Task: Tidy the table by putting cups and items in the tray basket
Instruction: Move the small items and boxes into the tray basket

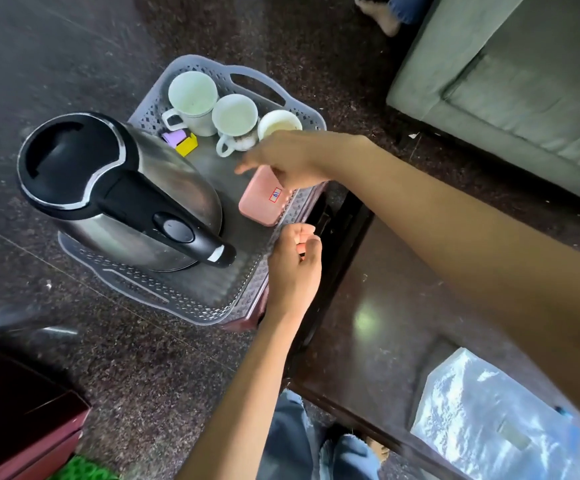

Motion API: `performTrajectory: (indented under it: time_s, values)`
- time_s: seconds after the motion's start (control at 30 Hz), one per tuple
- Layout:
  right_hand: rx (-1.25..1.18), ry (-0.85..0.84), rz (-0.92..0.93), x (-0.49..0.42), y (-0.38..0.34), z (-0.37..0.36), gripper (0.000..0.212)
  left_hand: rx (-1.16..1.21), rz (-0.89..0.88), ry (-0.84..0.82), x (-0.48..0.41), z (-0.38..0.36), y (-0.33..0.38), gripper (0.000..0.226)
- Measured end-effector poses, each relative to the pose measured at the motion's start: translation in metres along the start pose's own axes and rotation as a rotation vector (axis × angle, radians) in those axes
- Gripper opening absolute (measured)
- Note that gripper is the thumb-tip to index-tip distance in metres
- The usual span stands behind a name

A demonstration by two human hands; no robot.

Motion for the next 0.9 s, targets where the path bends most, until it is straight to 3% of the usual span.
performTrajectory:
  time_s: [0.13, 0.23, 0.67, 0.9]
  values:
    - [-0.145, 0.484, -0.011, 0.053, 0.018, 0.016, 0.054, -0.018, -0.04, 0.033, 0.002, -0.007, 0.007, 0.015]
    - [-0.199, 0.702, -0.103, 0.115, 0.038, 0.005, 0.047, -0.011, -0.101, 0.036, 0.012, -0.03, 0.015, 0.012]
    - [-0.59, 0.993, -0.97, 0.399, 0.078, -0.174, 0.032, -0.168, -0.128, -0.374, 0.136, -0.229, 0.005, 0.015]
    - [-0.628, 1.067, -1.379, 0.521, 0.045, -0.275, 0.046, -0.228, -0.112, -0.506, 0.214, -0.316, -0.023, 0.015]
Point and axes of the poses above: each hand's wrist, its own x-axis away from the middle knuckle, its own z-axis out of the back of the hand, y = z × x, the point moved 4 cm from there along -x, towards the middle knuckle, and after that the axes turned 8 degrees about x, right-handed, at the moved point
